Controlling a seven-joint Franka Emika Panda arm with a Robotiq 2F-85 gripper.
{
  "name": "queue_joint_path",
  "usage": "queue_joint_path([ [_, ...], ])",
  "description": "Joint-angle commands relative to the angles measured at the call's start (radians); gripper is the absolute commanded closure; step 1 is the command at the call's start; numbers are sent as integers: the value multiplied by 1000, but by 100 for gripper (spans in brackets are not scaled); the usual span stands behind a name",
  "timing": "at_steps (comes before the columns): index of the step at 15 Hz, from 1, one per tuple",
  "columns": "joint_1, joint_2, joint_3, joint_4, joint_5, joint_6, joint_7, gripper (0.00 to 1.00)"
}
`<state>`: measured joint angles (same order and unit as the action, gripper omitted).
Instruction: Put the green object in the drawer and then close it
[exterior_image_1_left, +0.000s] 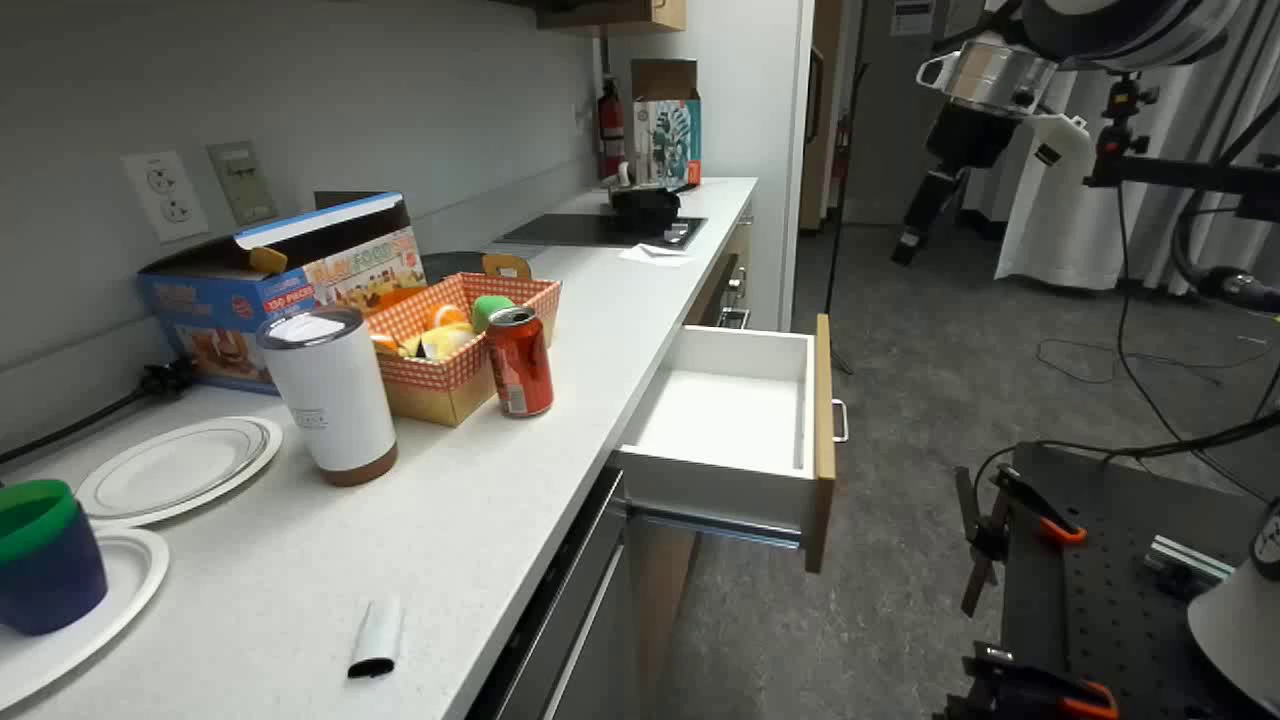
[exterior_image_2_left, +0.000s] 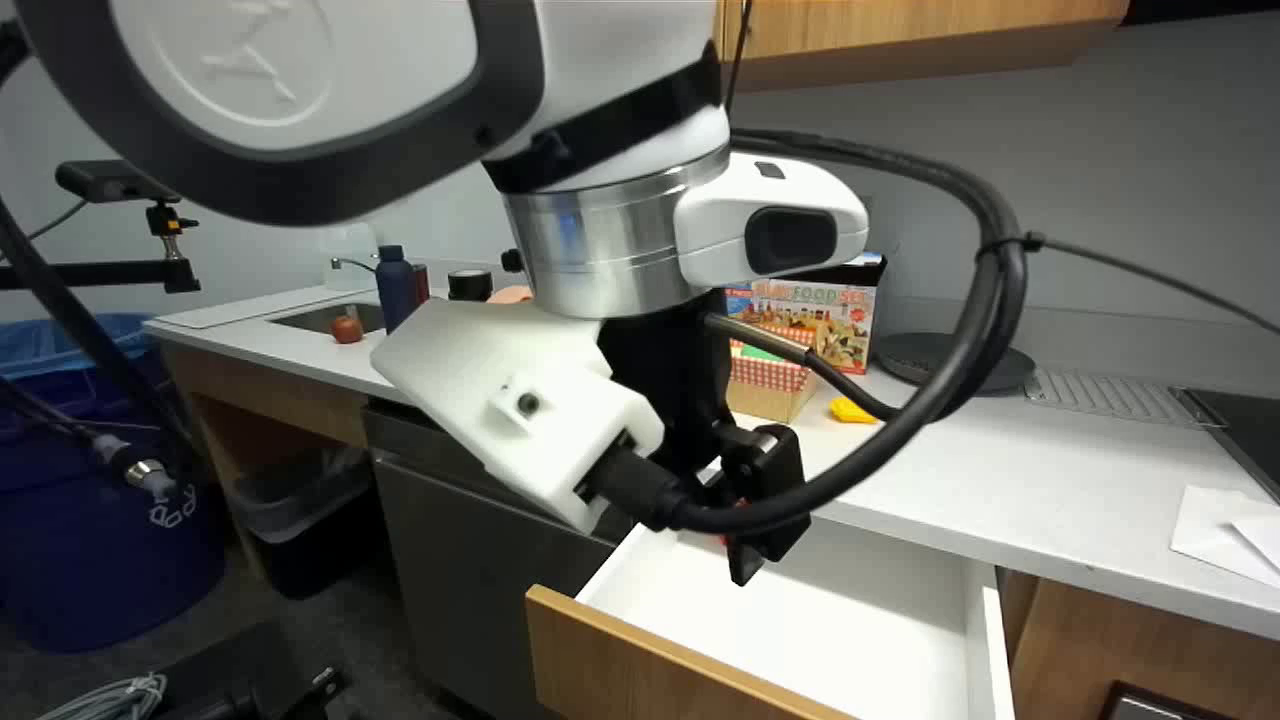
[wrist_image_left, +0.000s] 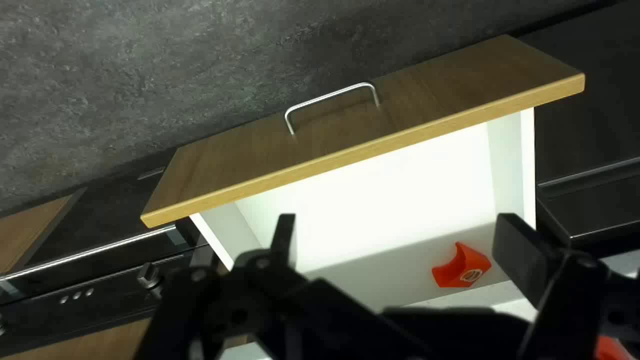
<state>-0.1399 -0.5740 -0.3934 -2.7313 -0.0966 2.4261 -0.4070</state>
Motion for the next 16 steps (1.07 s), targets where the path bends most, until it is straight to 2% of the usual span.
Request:
queue_joint_path([
  [1,-17,3,19,1,16,-3,-10,0],
  [7,0,-1,26,1,30,2,-11,0],
  [12,85,26,124,29,67,1,19,0],
  [13,131,160,99,66,97,97,-21,0],
  [16,206,278,115,127,151,168,-47,0],
])
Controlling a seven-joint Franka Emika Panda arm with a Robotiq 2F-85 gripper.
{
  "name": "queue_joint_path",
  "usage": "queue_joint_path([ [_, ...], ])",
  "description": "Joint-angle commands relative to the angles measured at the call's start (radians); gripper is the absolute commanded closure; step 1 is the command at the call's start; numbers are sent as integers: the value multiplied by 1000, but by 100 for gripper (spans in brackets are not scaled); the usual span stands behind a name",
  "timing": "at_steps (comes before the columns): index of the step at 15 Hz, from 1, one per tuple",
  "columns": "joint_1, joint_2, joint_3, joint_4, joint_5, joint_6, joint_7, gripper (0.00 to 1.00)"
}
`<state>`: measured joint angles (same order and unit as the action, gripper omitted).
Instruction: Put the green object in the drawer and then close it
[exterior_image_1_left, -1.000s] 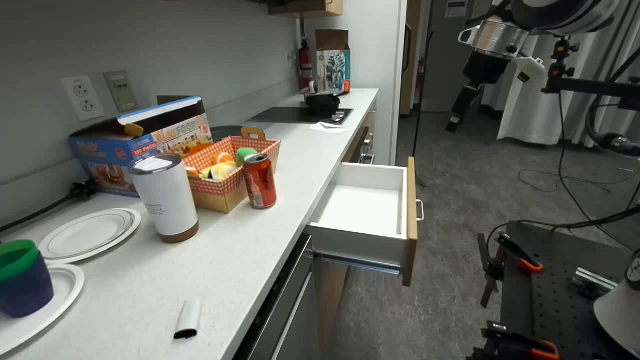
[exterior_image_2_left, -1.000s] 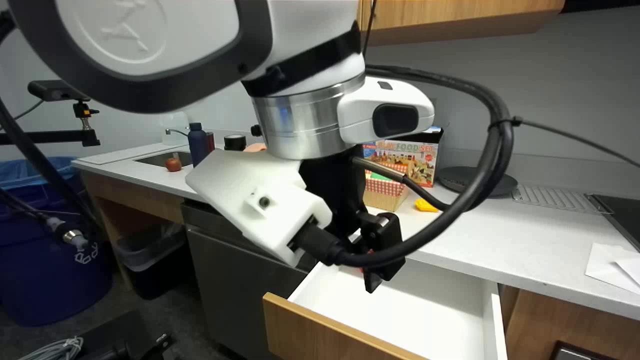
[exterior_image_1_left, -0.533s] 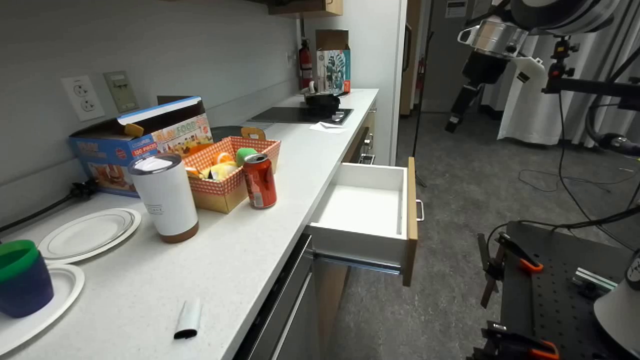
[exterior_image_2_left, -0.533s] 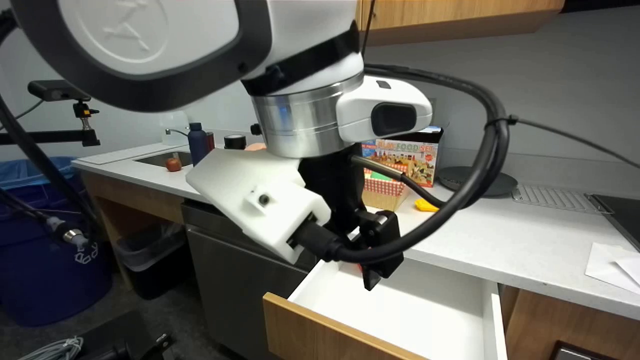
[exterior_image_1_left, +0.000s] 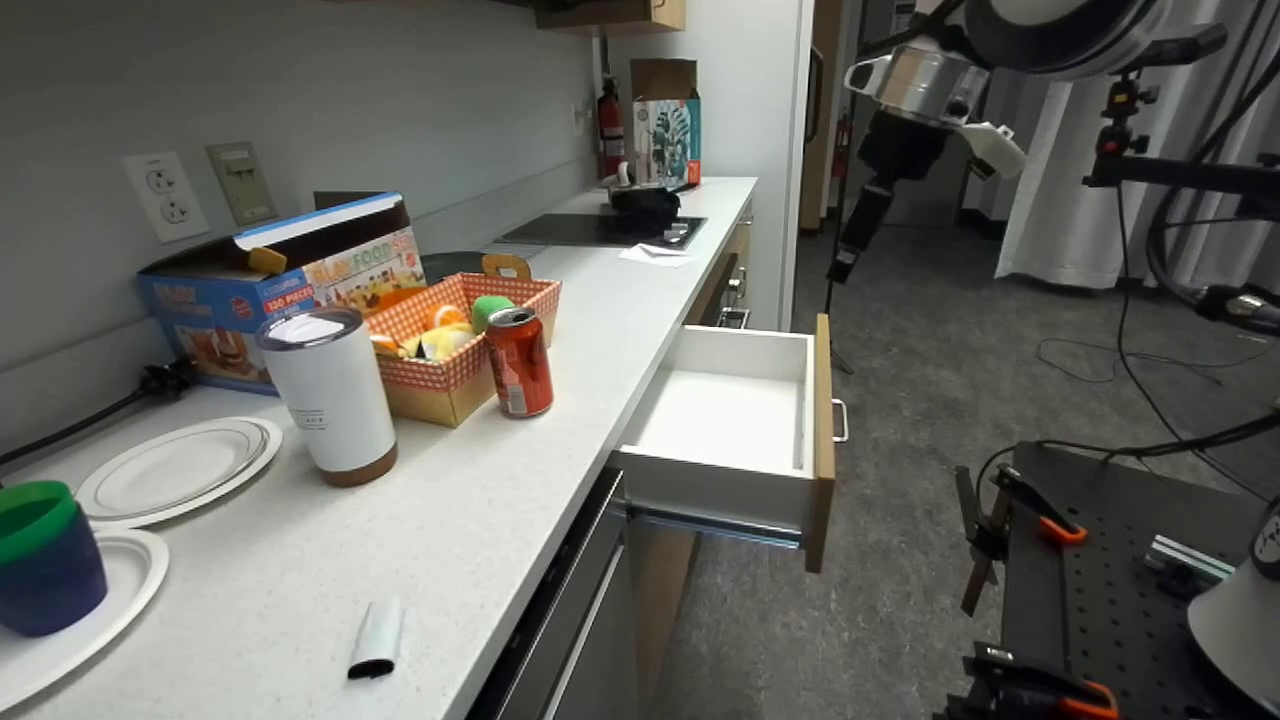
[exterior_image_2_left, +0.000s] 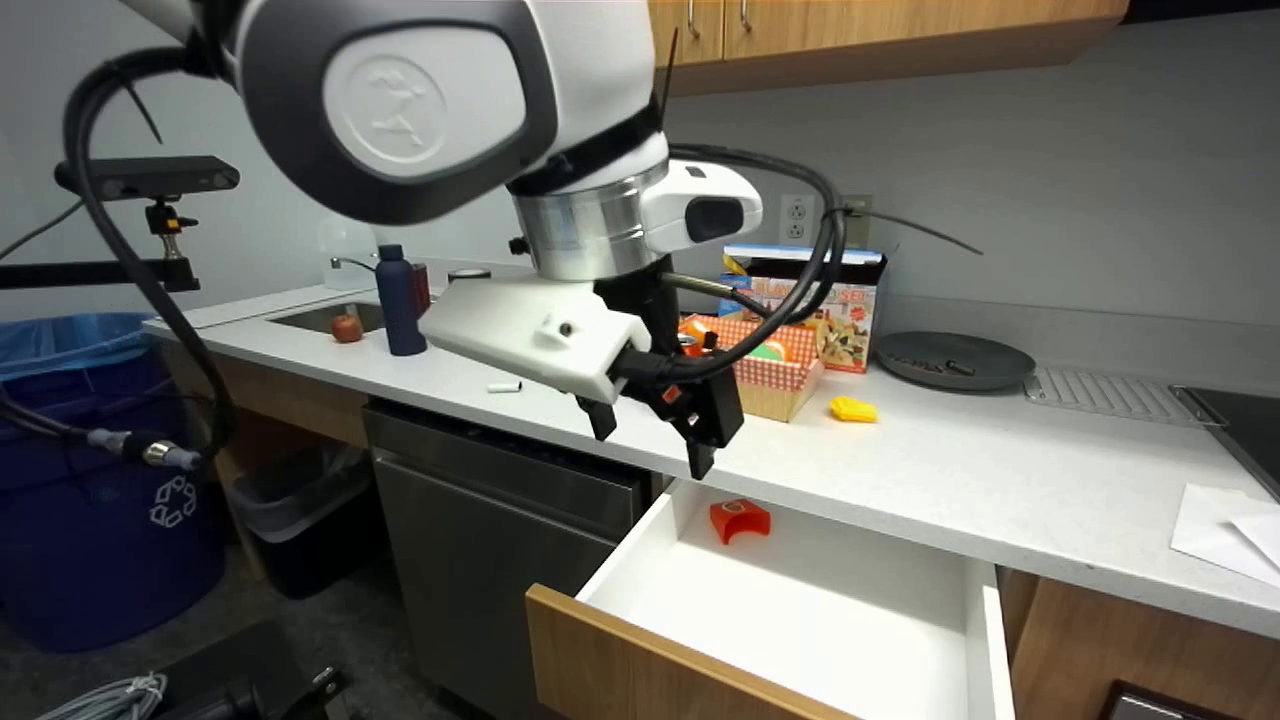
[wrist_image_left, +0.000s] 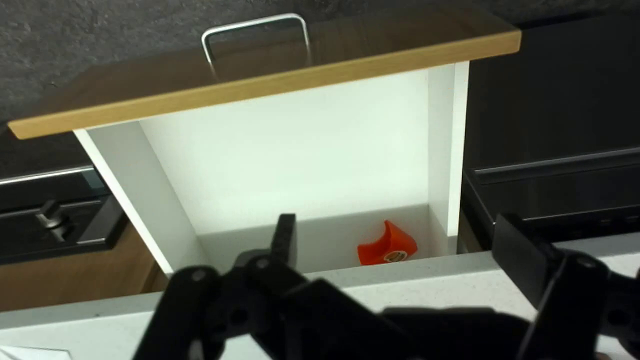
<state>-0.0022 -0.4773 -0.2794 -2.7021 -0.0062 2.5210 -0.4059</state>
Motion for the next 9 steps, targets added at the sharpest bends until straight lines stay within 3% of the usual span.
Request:
queue_joint_path([
  [1,91,239,2,136,83,82,-64,0],
  [3,82,329,35,203,76,78,-50,0],
  [4,52,217,48,111,66,75,-30,0],
  [9,41,332,78,194,63,75,-27,0],
])
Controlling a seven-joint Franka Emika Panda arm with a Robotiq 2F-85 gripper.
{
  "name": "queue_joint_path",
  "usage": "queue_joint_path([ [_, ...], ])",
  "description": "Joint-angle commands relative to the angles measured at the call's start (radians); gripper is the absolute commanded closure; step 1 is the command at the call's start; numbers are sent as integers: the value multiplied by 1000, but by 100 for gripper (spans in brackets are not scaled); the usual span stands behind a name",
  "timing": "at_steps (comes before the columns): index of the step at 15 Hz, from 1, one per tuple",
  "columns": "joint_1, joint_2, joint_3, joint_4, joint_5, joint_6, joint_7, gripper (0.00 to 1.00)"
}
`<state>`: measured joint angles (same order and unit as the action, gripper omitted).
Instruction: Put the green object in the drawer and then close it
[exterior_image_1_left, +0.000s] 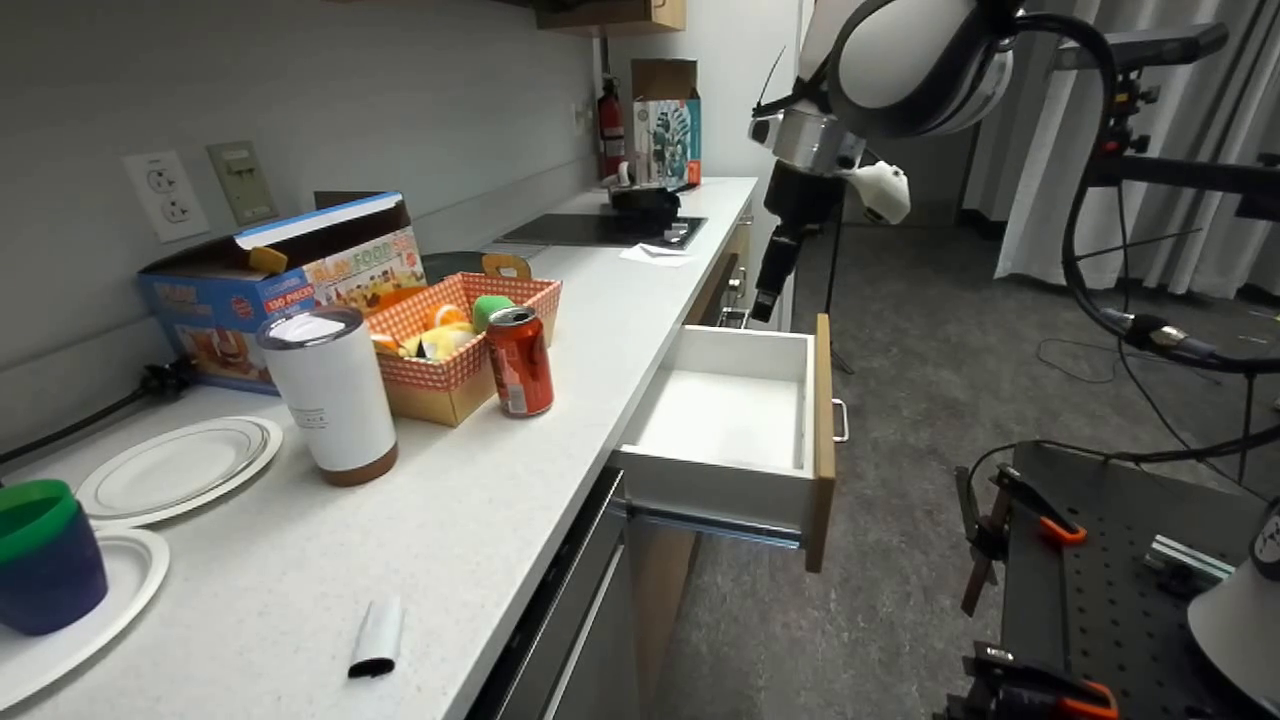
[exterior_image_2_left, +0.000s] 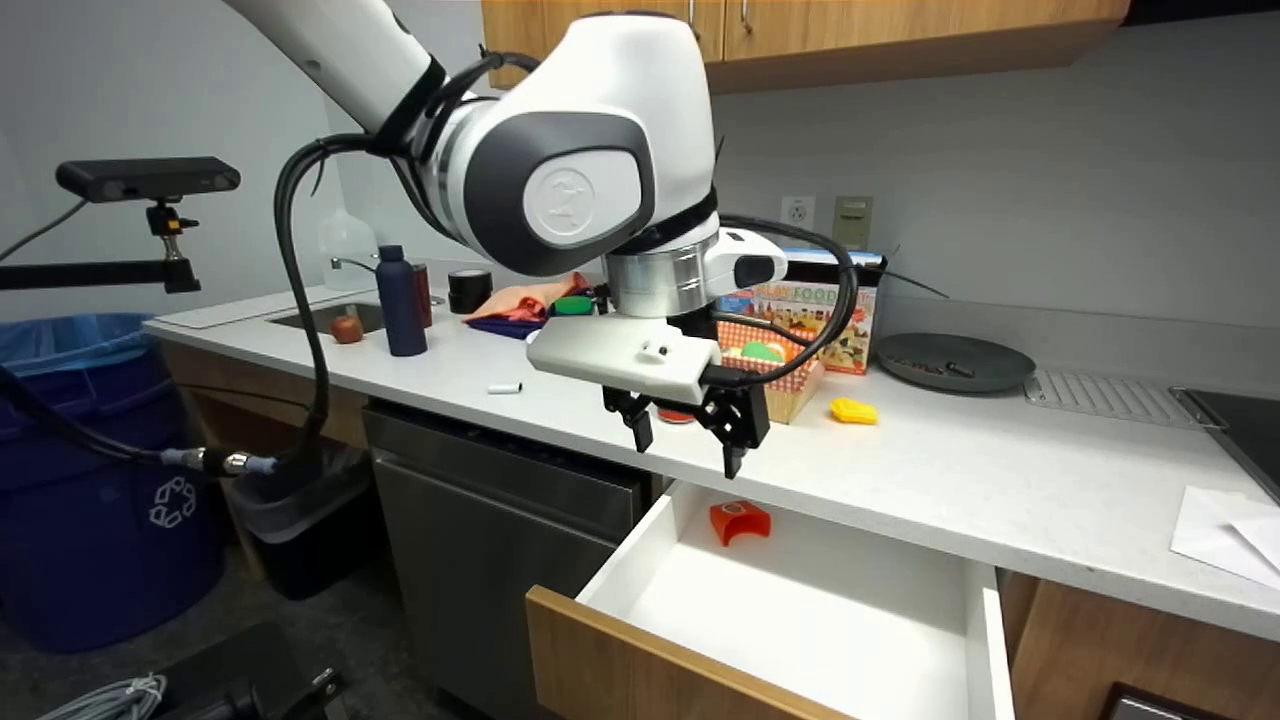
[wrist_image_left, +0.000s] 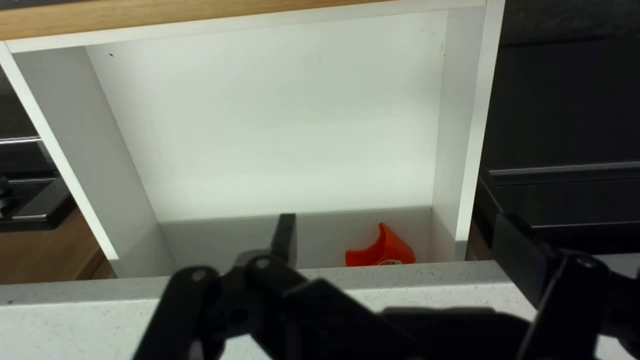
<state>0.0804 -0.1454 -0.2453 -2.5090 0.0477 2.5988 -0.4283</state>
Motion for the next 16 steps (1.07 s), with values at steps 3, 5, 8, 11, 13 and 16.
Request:
queue_joint_path([
  [3,-42,0,43,1,9,-3,-4,0],
  [5,-37,12,68,54,-5,-22,-12,0],
  [8,-21,29,109,166,4,-64,-33,0],
  [11,-10,89,147,314,23,-117,-67,0],
  [13,-7,146,173,423,28,-191,-97,0],
  [16,-24,259,208,573,33,-261,-147,0],
])
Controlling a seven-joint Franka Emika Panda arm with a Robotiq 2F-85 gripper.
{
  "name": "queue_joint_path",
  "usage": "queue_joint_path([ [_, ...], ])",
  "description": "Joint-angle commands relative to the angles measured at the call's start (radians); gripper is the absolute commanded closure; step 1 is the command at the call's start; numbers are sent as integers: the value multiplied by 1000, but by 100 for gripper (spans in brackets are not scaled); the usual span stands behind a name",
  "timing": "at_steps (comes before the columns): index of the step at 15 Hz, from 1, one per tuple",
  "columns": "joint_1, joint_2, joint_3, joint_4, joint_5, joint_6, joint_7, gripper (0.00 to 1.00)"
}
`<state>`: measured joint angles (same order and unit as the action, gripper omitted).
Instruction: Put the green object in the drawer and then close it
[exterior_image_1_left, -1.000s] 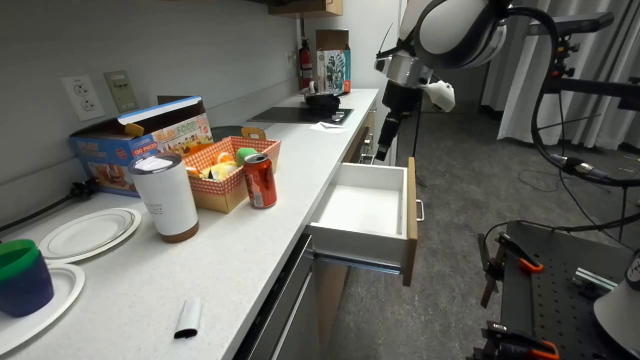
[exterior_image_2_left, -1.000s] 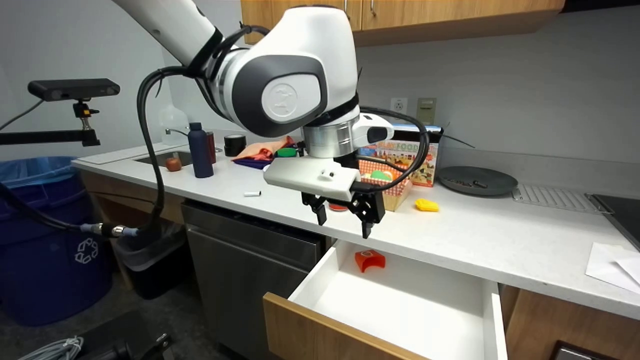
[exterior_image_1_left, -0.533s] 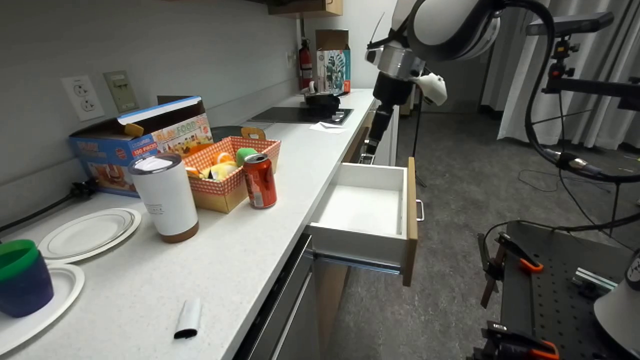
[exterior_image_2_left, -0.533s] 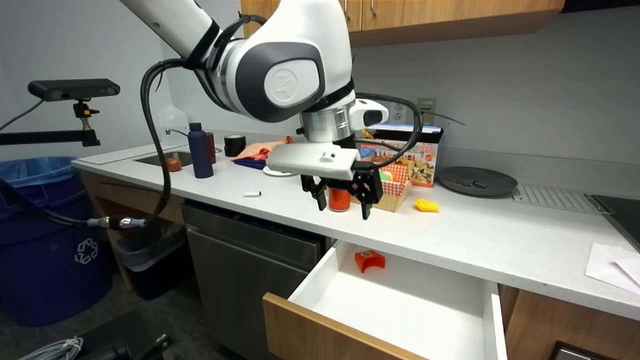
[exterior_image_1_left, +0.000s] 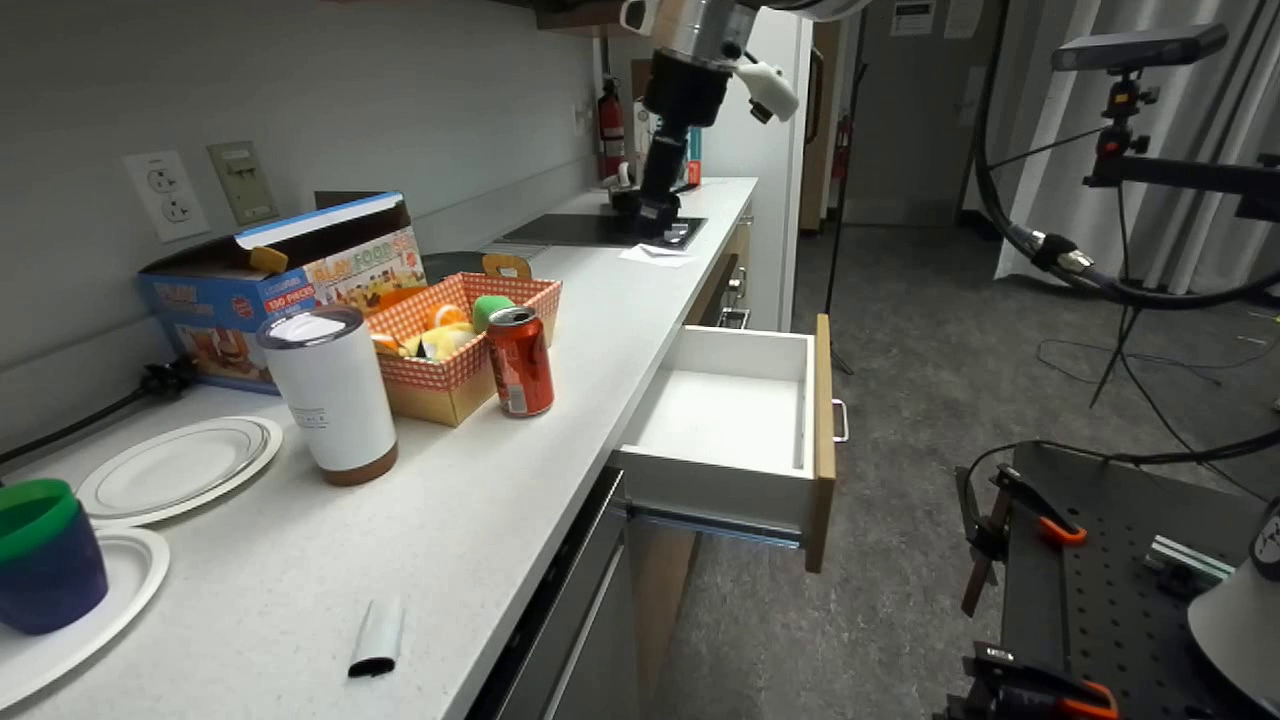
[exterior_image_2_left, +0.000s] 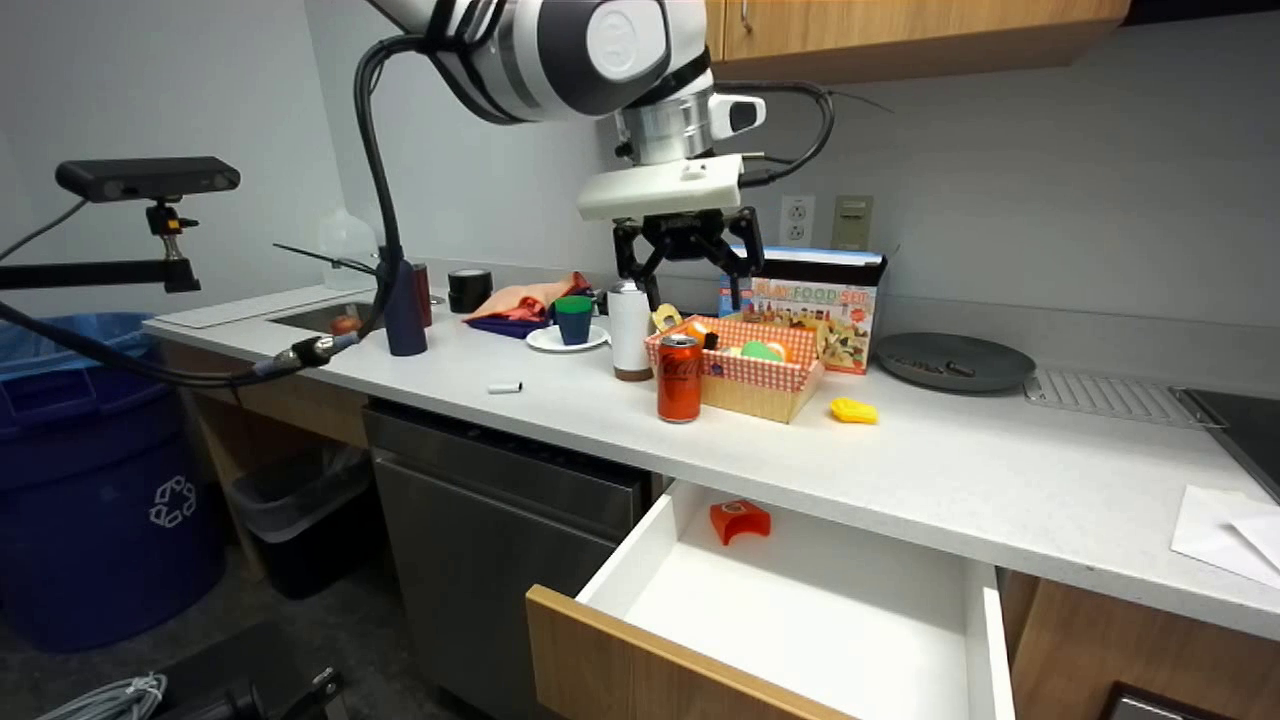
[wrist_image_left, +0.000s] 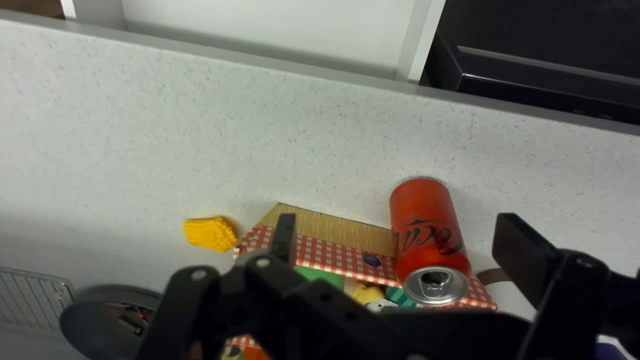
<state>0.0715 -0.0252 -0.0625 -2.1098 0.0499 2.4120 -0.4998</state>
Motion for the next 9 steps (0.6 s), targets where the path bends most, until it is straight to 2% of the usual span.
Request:
queue_joint_path([
  [1,-22,177,37,212,35,-72,-93,0],
  [2,-29,212,47,244,28,-52,-83,0],
  [3,-33,115,53,133,-3,-35,-35,0],
  [6,-41,197,66,208,-8,-35,-36,0],
  [9,-43,207,66,222,-9,-35,-38,0],
])
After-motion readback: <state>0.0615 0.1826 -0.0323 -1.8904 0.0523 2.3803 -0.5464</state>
